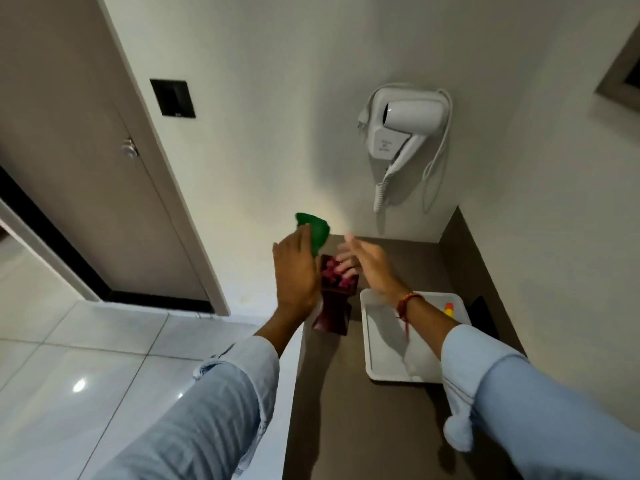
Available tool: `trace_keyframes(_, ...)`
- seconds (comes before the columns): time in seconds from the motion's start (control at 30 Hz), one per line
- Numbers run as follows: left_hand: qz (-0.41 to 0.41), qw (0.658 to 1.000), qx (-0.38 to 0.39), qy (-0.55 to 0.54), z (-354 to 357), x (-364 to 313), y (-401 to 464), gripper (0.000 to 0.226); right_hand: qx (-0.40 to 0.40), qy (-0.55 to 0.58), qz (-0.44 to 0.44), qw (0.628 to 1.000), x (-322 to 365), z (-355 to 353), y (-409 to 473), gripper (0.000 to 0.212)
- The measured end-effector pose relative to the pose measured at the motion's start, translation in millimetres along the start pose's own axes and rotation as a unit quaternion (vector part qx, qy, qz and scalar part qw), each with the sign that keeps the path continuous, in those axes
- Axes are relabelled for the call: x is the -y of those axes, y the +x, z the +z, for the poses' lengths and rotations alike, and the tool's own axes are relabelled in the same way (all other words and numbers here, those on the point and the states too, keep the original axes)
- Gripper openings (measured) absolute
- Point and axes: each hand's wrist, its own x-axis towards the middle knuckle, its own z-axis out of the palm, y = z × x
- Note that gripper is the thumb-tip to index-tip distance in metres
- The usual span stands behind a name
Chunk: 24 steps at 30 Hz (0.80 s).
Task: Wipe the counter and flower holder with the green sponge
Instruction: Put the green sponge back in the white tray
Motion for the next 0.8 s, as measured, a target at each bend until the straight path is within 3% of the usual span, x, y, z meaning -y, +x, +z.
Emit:
trace_keyframes(0.07, 0.093, 0.990, 0.061, 0.091, 4.9, -12.9, -5.4, 0.062, 0.033, 0.260, 0.103, 0.960, 16.4, 9.7, 7.1, 0.090)
trace_keyframes(0.1, 0.134, 0.981, 0.081, 0.113, 8.4, -20.2, -5.8, 0.071, 0.012, 0.338, 0.131, 0.932, 21.2, 3.7, 8.7, 0.088)
trace_keyframes(0.2, 0.176, 0.976, 0.096, 0.090, 19.2, -34.3, -11.5, 0.067, -0.071, 0.392, 0.146, 0.906, 13.6, -22.2, 0.8, 0.056)
trace_keyframes(0.27, 0.141, 0.983, 0.118, 0.012, 27.7, -44.1, -18.6, 0.066, -0.145, 0.371, 0.159, 0.904, -3.0, -38.9, -11.2, 0.042)
trace_keyframes(0.37, 0.041, 0.980, 0.152, -0.119, 41.9, -56.2, -35.3, 0.062, -0.204, 0.419, 0.168, 0.869, -30.0, -57.5, -30.3, 0.035)
trace_keyframes(0.43, -0.012, 0.965, 0.177, -0.195, 57.3, -68.7, -42.1, 0.059, -0.233, 0.460, 0.163, 0.841, -49.9, -71.1, -42.4, 0.035)
trace_keyframes(0.5, -0.072, 0.926, 0.220, -0.298, 67.9, -83.3, -46.0, 0.057, -0.238, 0.481, 0.163, 0.828, -66.0, -78.4, -53.0, 0.034)
trace_keyframes(0.57, -0.122, 0.898, 0.240, -0.348, 84.0, -92.1, -53.7, 0.047, -0.229, 0.457, 0.173, 0.842, -83.8, -80.7, -60.4, 0.029)
trace_keyframes(0.6, -0.138, 0.905, 0.236, -0.326, 90.6, -92.2, -59.3, 0.042, -0.226, 0.414, 0.187, 0.862, -91.7, -79.4, -62.7, 0.029)
trace_keyframes(0.7, -0.140, 0.932, 0.256, -0.214, 113.5, -81.3, -82.7, 0.034, -0.211, 0.147, 0.238, 0.937, -123.4, -72.3, -64.6, 0.038)
trace_keyframes(0.8, -0.122, 0.934, 0.318, -0.107, 134.9, -70.1, -107.8, 0.033, -0.181, -0.066, 0.290, 0.937, -156.9, -61.2, -69.3, 0.042)
